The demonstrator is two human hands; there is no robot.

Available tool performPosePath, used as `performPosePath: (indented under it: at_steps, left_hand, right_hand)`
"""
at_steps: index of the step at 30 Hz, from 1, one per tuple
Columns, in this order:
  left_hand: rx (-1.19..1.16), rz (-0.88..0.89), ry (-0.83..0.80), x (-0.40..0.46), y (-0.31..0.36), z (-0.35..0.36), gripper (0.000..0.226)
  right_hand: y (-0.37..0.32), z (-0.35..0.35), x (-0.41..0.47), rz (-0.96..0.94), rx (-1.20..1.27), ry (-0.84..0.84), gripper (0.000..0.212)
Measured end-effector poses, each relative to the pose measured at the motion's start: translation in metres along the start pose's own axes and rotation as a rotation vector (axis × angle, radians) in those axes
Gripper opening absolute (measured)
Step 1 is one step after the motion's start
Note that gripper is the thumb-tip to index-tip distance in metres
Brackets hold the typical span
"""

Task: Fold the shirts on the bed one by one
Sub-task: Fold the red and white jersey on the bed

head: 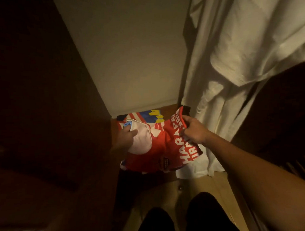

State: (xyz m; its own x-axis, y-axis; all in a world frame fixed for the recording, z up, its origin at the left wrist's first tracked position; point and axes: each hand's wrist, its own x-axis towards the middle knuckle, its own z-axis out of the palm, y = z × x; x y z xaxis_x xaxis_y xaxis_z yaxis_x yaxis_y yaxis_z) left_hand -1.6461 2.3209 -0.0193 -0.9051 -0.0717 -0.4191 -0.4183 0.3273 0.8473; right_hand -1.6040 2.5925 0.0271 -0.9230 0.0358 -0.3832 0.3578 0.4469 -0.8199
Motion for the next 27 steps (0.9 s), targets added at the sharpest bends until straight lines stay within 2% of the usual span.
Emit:
performPosePath:
  at_steps: [3,7,11,14,22,25,27]
  left_hand:
    - [-0.129,-0.014,0.078,0.041,-0.029,0.017,0.054]
    - [-0.261,0.035,0.129,0.099,-0.080,0.034,0.062]
    - [-0.321,0.123,0.158,0.140,-0.113,0.051,0.033]
    - [-0.354,0.135,0.188,0.173,-0.140,0.053,0.024]
    - [-0.383,0.163,0.246,0.244,-0.144,0.041,0.022]
    - [-0.393,0.164,0.259,0.290,-0.139,0.024,0.046]
    - [-0.405,0.182,0.280,0.305,-0.126,0.016,0.053]
  right_hand:
    - [0.038,0.022,0.060,-0.045,0.003,-0.002,0.067]
    - [0.085,0.050,0.132,-0.125,0.014,0.007,0.061]
    - [0.125,0.075,0.190,-0.172,0.081,0.006,0.058]
    - [0.143,0.090,0.224,-0.215,0.114,0.024,0.059]
    - [0.149,0.110,0.292,-0.292,0.160,0.113,0.054]
    - [0.134,0.110,0.315,-0.294,0.162,0.108,0.053]
    - [0.122,0.110,0.333,-0.307,0.146,0.103,0.056]
